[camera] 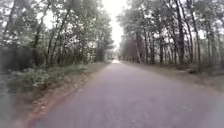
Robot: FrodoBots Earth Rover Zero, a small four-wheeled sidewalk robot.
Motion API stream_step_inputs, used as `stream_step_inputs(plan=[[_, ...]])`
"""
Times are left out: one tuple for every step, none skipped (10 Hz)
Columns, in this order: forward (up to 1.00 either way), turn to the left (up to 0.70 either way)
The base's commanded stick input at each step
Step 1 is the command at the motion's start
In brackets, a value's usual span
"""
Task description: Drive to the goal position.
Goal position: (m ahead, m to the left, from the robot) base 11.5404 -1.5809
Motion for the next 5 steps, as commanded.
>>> stream_step_inputs(plan=[[0.7, 0.0], [0.7, 0.0], [0.7, 0.0], [0.7, 0.0], [0.7, 0.0]])
